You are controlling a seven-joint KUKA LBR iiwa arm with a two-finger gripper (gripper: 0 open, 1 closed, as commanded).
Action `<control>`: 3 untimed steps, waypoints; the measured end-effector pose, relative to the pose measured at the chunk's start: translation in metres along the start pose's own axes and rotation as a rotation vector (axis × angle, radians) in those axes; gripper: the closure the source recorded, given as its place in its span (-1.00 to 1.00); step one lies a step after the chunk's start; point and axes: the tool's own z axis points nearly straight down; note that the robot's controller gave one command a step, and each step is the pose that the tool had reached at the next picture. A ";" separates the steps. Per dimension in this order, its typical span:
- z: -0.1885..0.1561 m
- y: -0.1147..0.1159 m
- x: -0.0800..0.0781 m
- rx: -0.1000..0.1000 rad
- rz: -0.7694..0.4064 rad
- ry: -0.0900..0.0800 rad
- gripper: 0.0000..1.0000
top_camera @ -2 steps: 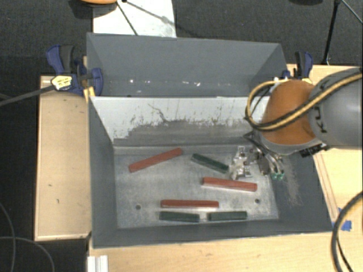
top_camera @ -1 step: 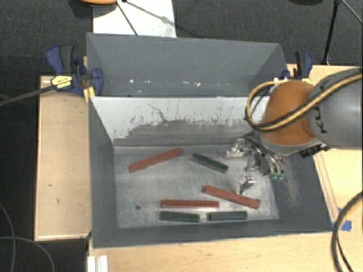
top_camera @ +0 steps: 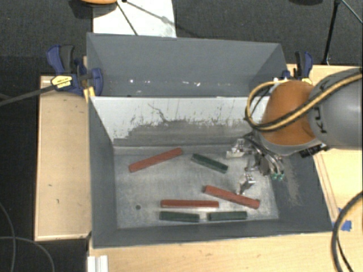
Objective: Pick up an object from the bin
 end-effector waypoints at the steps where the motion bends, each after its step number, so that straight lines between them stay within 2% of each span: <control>1: -0.001 0.089 0.009 -0.001 0.266 -0.013 1.00; 2: -0.001 0.089 0.009 -0.001 0.265 -0.012 1.00; 3: -0.197 0.091 0.012 0.000 0.207 0.003 1.00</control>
Offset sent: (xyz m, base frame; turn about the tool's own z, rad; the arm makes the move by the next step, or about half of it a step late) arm 0.0000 0.0000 0.0000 0.0000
